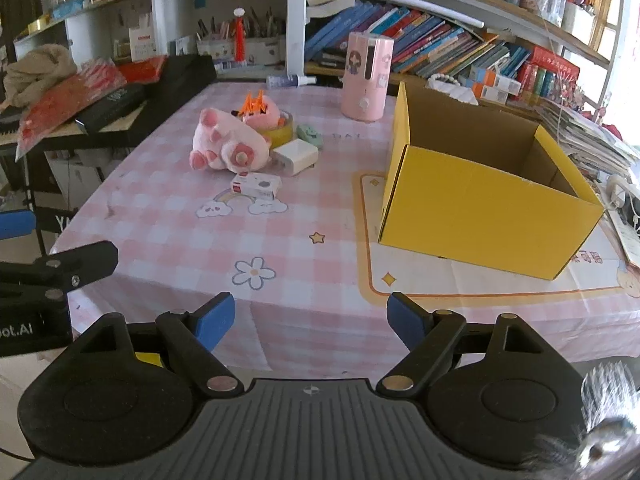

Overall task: Organize objects
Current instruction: 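Grasp the pink plush pig with the left tool while the right tool grasps the small white box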

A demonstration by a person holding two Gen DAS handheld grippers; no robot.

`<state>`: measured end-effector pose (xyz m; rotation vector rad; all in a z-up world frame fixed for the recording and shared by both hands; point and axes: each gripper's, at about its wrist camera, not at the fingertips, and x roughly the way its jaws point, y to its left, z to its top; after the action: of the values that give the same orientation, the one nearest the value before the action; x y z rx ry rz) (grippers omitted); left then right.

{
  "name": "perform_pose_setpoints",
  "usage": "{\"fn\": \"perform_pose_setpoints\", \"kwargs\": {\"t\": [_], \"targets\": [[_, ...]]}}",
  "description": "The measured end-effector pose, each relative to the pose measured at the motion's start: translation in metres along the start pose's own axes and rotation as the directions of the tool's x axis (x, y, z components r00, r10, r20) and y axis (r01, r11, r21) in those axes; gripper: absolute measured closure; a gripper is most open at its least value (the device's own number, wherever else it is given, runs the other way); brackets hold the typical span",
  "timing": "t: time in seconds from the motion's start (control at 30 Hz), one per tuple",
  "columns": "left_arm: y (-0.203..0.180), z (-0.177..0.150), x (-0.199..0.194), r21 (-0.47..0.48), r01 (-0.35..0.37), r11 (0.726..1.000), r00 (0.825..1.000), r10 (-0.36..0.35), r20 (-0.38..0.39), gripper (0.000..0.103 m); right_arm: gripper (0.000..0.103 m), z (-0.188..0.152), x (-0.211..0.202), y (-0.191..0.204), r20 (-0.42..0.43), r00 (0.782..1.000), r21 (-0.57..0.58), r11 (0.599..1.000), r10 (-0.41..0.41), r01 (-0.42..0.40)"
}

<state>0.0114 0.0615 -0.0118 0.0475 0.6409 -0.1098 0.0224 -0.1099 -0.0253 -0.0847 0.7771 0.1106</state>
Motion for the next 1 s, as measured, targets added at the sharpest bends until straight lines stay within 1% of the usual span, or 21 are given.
{"fn": "perform_pose_setpoints", "kwargs": {"t": [0.17, 0.3, 0.4, 0.6, 0.67, 0.8, 1.0], "targets": [[0.006, 0.009, 0.016, -0.023, -0.033, 0.999, 0.999, 0.033, -0.010, 0.007, 0.021, 0.014, 0.017, 0.000, 0.012, 1.000, -0.017, 1.000, 0.026, -0.026], [0.009, 0.019, 0.032, -0.042, -0.046, 0.998, 0.999, 0.045, -0.023, 0.007, 0.022, 0.034, 0.030, -0.002, 0.041, 0.998, -0.029, 0.999, 0.045, -0.044], [0.011, 0.028, 0.044, -0.051, -0.063, 0.997, 0.998, 0.062, -0.021, 0.007, 0.023, 0.050, 0.045, -0.003, 0.047, 0.997, -0.040, 0.998, 0.059, -0.057], [0.025, 0.048, 0.069, -0.110, -0.113, 0.987, 0.993, 0.111, -0.026, 0.007, 0.023, 0.076, 0.079, -0.001, 0.028, 0.994, -0.095, 0.990, 0.109, -0.105], [0.030, 0.056, 0.078, -0.125, -0.128, 0.984, 0.992, 0.125, -0.029, 0.007, 0.025, 0.082, 0.091, 0.001, 0.017, 0.991, -0.112, 0.986, 0.129, -0.127], [0.038, 0.072, 0.097, -0.119, -0.157, 0.980, 0.987, 0.154, -0.037, 0.007, 0.026, 0.092, 0.117, 0.007, -0.008, 0.985, -0.141, 0.975, 0.175, -0.174], [0.047, 0.090, 0.117, -0.129, -0.181, 0.975, 0.983, 0.176, -0.047, 0.007, 0.026, 0.101, 0.156, 0.018, -0.038, 0.977, -0.164, 0.963, 0.209, -0.213]]}}
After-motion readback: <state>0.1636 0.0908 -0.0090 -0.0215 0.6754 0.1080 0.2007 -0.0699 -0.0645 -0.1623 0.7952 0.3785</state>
